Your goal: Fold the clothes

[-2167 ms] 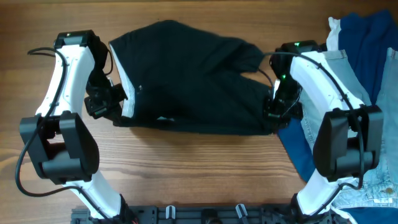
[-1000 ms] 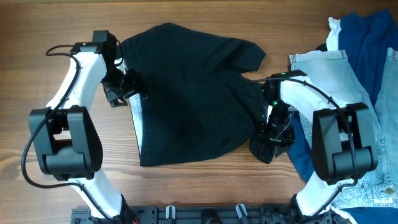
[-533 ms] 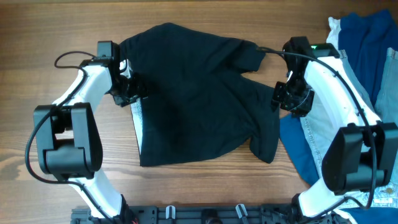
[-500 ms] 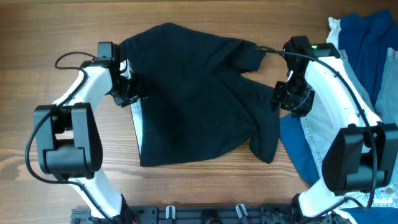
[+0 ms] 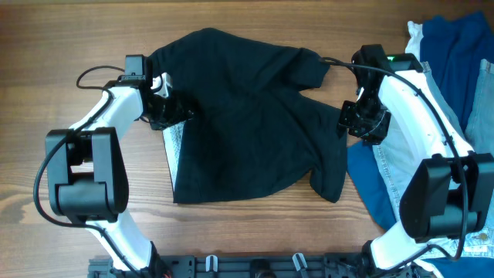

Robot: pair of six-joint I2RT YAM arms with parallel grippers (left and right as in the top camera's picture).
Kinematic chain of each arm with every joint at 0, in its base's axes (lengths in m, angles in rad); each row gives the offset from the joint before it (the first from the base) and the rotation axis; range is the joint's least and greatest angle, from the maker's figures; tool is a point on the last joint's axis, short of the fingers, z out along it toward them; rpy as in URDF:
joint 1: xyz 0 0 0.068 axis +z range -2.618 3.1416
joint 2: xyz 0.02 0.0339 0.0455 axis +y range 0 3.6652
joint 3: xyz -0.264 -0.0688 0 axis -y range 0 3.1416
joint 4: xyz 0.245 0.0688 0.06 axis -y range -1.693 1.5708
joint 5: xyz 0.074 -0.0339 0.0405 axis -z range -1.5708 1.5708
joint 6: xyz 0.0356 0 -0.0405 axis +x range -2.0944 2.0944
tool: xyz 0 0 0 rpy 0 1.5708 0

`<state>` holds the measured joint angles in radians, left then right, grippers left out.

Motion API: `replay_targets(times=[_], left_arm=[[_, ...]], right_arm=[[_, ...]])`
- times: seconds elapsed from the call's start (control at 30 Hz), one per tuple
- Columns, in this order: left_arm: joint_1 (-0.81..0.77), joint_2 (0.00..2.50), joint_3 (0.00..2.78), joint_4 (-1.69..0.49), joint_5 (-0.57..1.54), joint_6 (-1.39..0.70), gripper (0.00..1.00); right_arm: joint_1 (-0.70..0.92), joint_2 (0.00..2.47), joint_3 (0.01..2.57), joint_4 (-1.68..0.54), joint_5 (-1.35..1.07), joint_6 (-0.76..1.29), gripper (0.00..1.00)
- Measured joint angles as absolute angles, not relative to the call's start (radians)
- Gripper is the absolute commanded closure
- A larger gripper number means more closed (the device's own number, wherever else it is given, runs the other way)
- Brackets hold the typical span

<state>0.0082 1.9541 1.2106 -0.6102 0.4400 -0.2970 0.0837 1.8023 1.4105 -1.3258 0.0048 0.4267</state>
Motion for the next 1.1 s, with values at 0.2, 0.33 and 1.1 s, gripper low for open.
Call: replay_targets(times=[0.2,0.33,1.1], left_arm=[[0.098,1.851,1.213,-0.813,0.401,-0.259,0.96],[0.194,1.664,1.232,-0.896,0.332,-0.240,0.96],[0.222,1.690,1.201,-1.071,-0.010,-0.341,0.96]], right_arm=[[0.084,1.802,1.411,-1.318,0.005,0.425,0.45],[0.084,1.802,1.411,-1.301,0.001,0.425,0.44],[0.256,2.092,1.409,-0.361,-0.583,0.232,0.33]])
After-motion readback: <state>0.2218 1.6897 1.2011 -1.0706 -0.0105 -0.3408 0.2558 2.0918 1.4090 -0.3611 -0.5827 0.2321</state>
